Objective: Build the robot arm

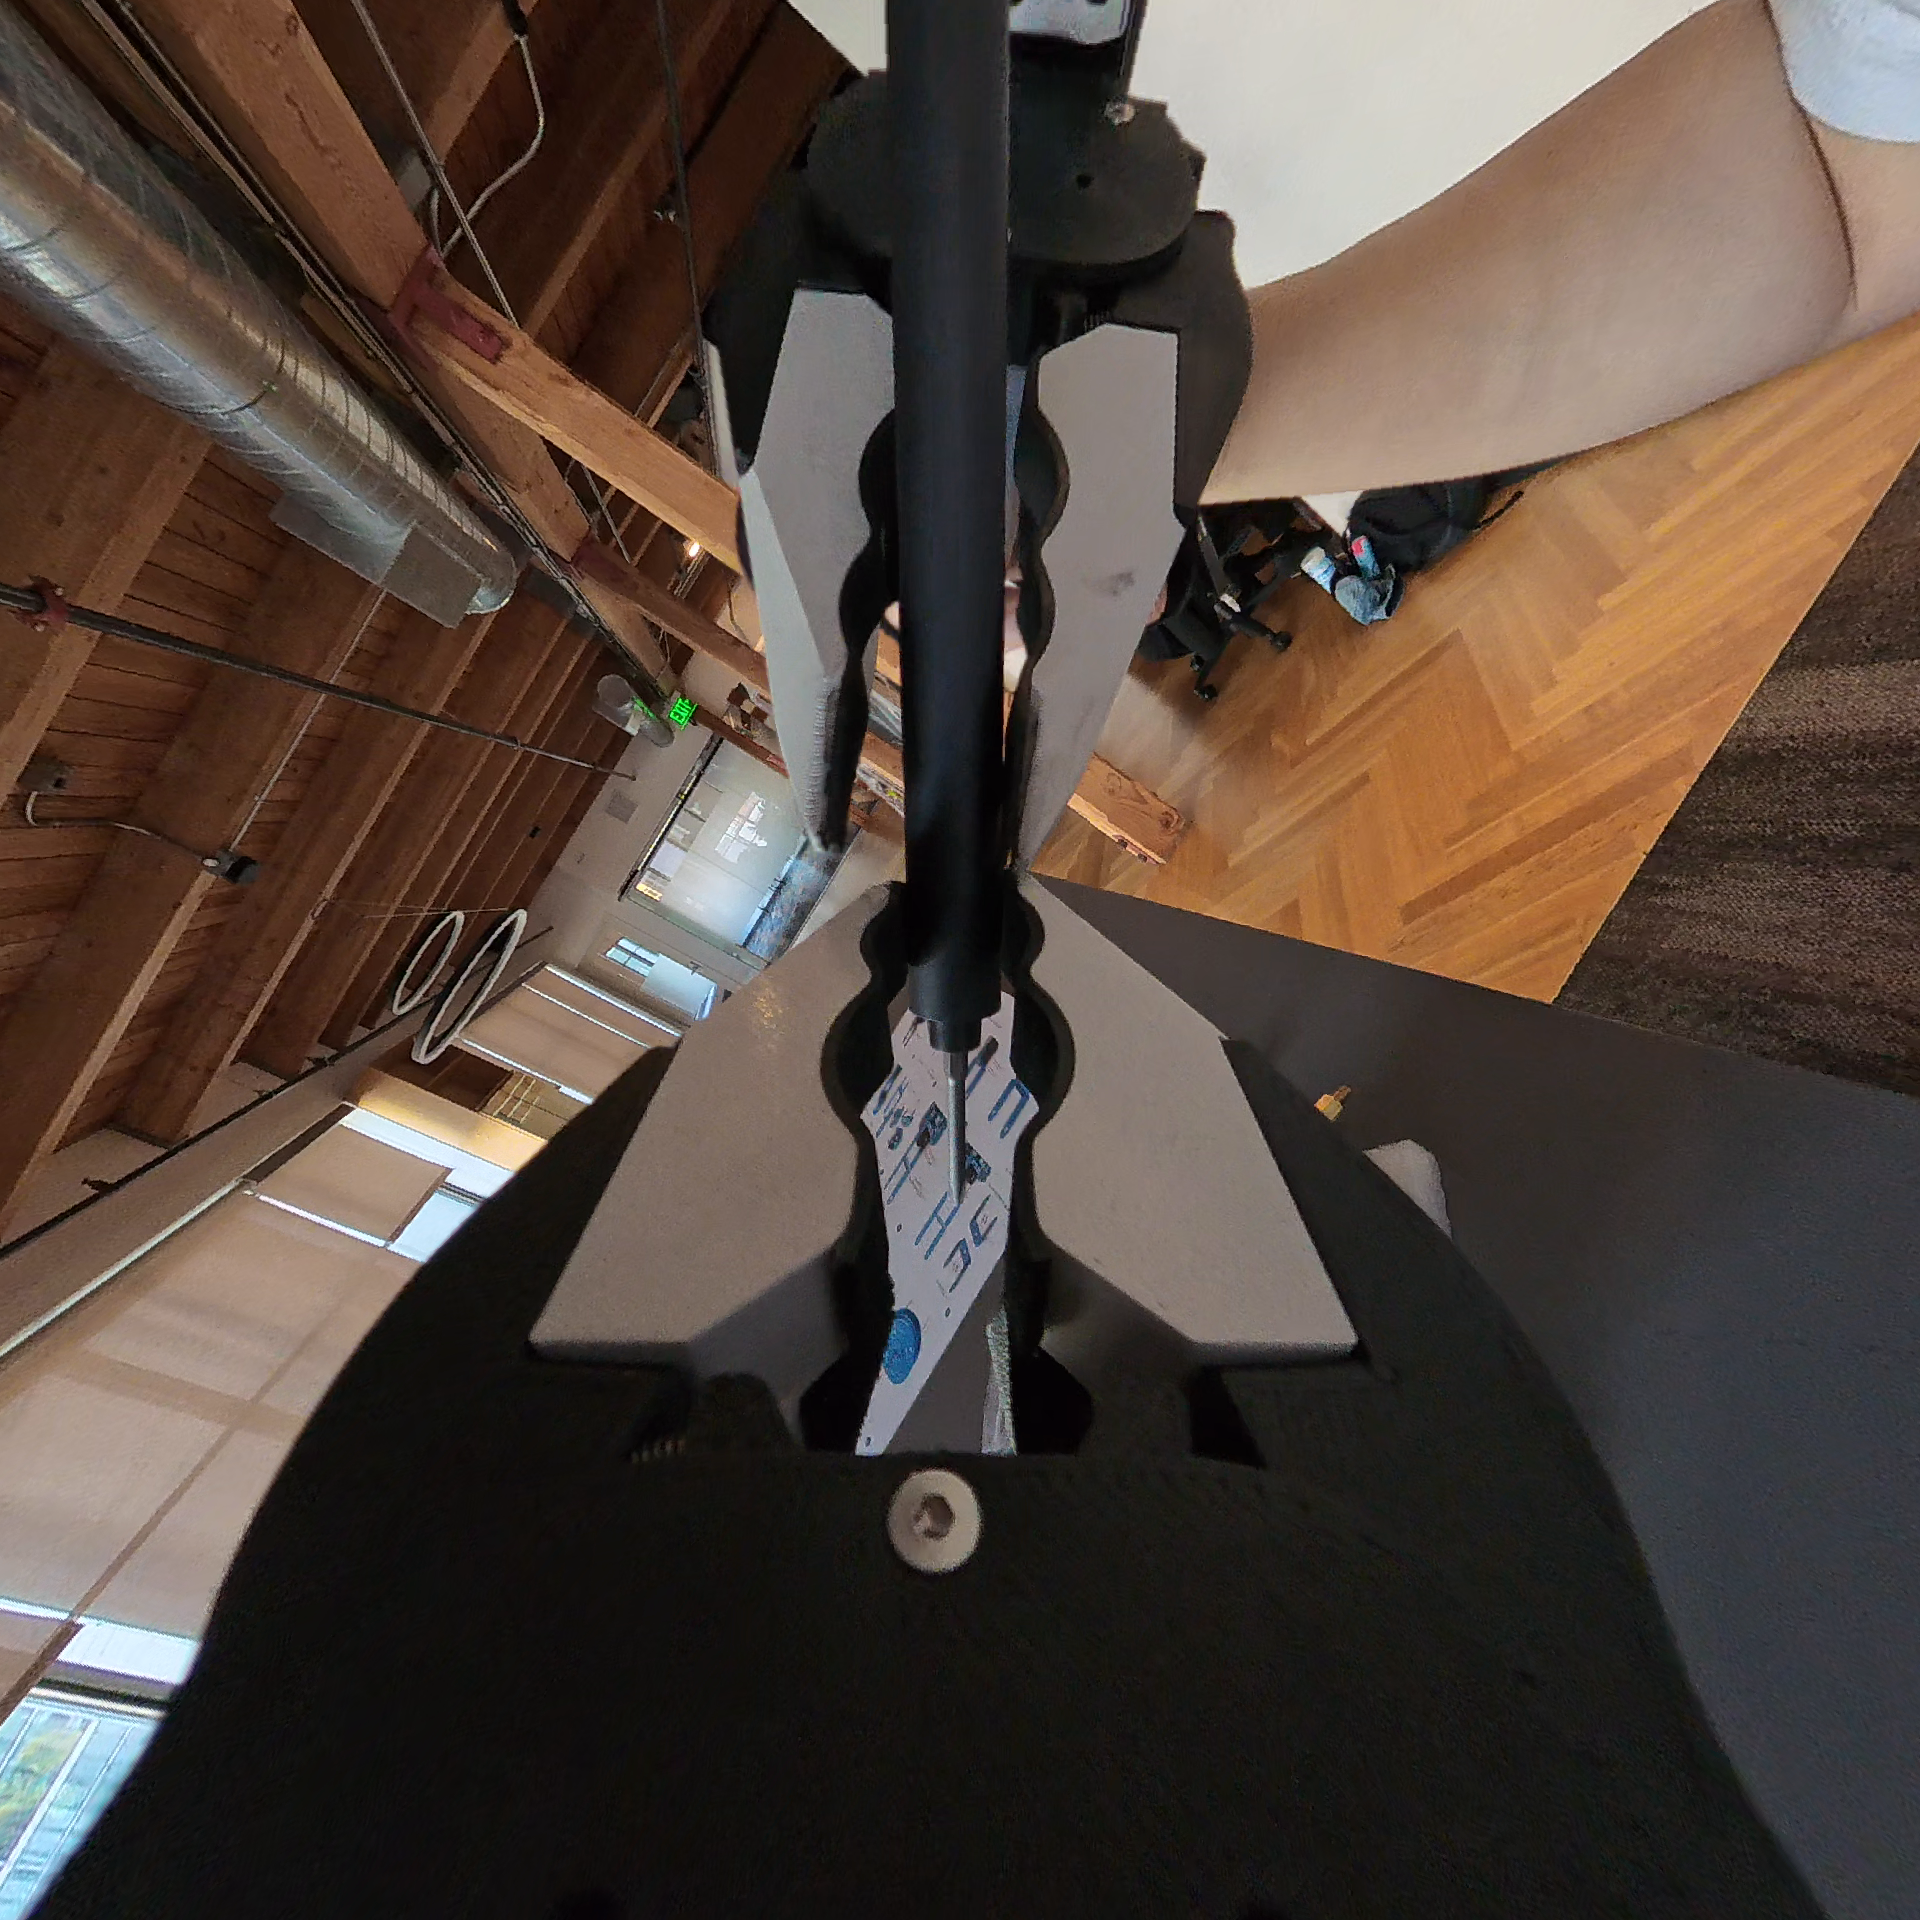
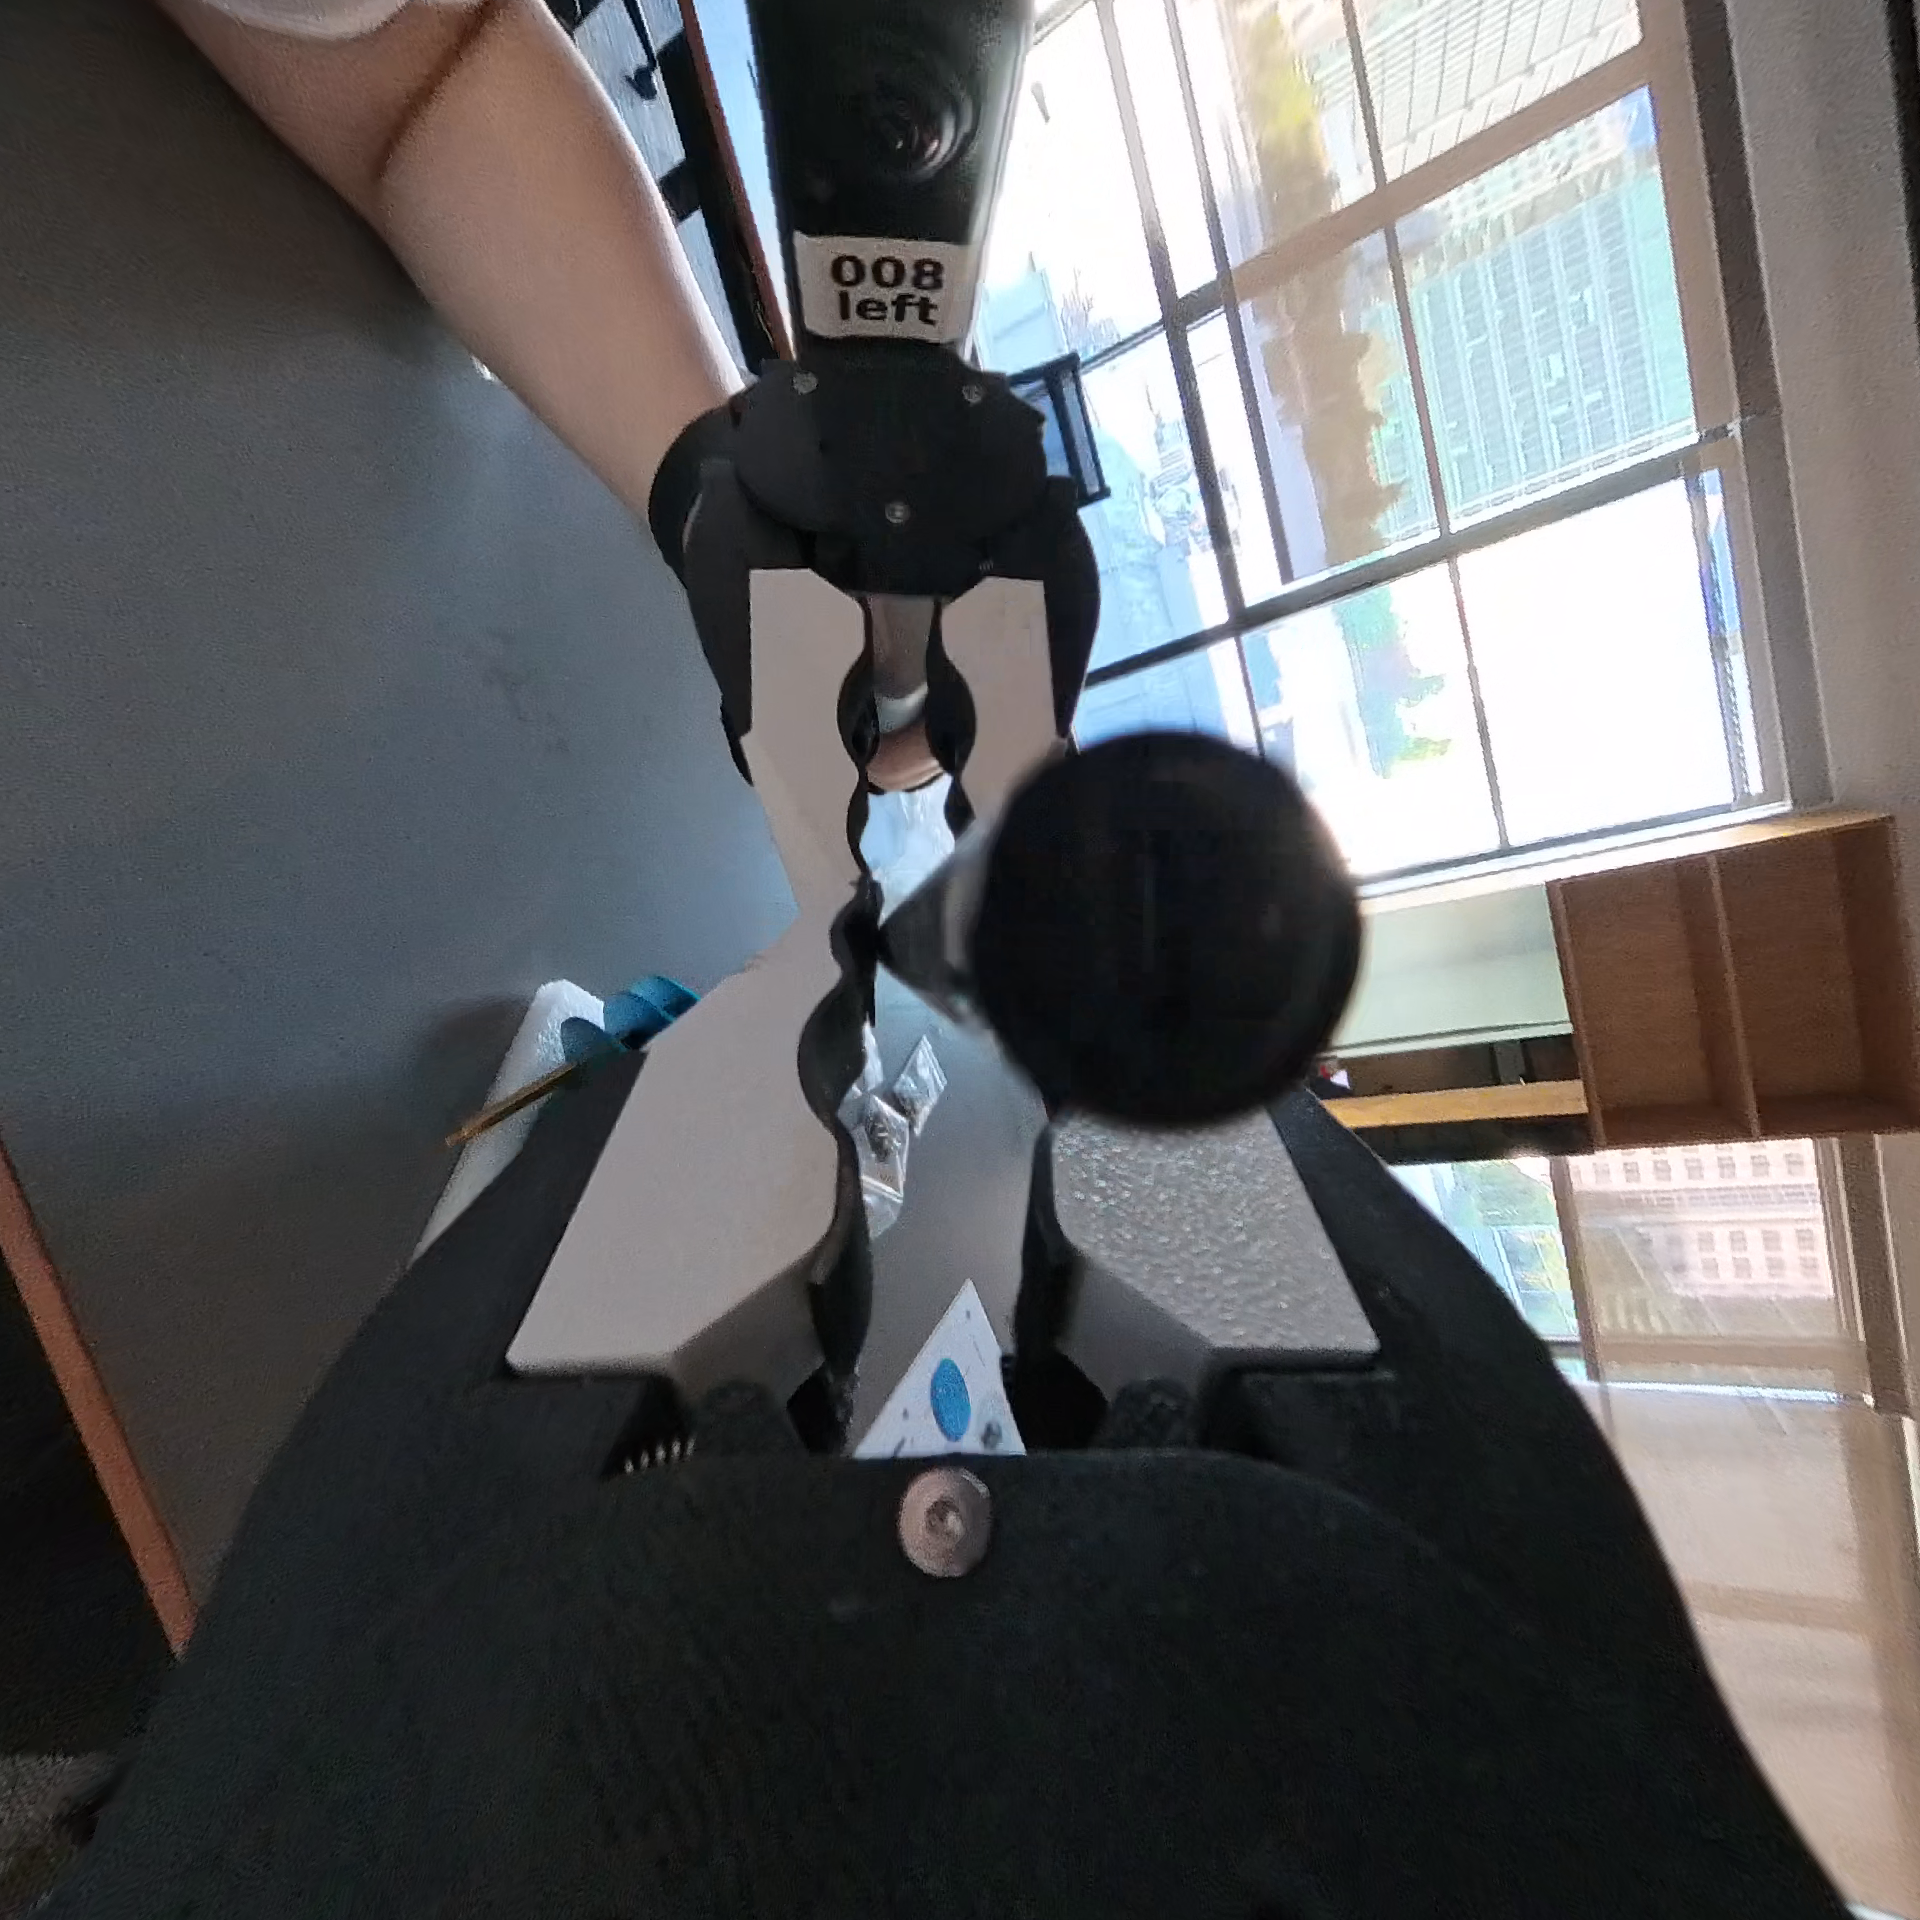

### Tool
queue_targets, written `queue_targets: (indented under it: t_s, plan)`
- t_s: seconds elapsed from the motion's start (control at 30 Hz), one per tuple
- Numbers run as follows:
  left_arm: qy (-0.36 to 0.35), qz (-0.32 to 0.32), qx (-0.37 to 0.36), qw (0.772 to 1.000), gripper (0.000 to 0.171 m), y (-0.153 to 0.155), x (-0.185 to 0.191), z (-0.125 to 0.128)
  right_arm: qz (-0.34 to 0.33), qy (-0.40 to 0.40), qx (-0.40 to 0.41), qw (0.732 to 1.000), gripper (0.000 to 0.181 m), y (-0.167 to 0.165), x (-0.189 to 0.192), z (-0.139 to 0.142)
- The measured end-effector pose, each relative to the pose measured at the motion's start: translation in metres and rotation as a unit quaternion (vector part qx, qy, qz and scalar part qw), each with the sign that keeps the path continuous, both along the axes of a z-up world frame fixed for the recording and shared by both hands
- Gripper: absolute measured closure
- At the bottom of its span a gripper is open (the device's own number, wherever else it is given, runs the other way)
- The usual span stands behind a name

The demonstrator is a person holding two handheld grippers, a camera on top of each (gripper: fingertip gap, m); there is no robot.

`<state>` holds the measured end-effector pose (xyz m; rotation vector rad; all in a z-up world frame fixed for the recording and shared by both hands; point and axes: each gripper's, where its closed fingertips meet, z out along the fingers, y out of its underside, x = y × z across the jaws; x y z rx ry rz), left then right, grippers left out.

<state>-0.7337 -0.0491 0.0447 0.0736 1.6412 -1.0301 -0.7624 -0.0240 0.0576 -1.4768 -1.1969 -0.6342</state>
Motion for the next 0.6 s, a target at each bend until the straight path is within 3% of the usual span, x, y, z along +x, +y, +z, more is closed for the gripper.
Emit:
queue_targets:
  t_s: [0.23, 0.6]
  plan:
    - [0.000, -0.012, -0.027, 1.000, 0.156, 0.005, 0.002, 0.004, -0.008, 0.055, -0.006, 0.998, 0.159, 0.000, 0.004, 0.006]
    - [0.037, 0.013, -0.051, 0.998, 0.155, 0.027, 0.030, -0.011, -0.039, 0.021, -0.038, 0.998, 0.165, 0.023, 0.024, -0.013]
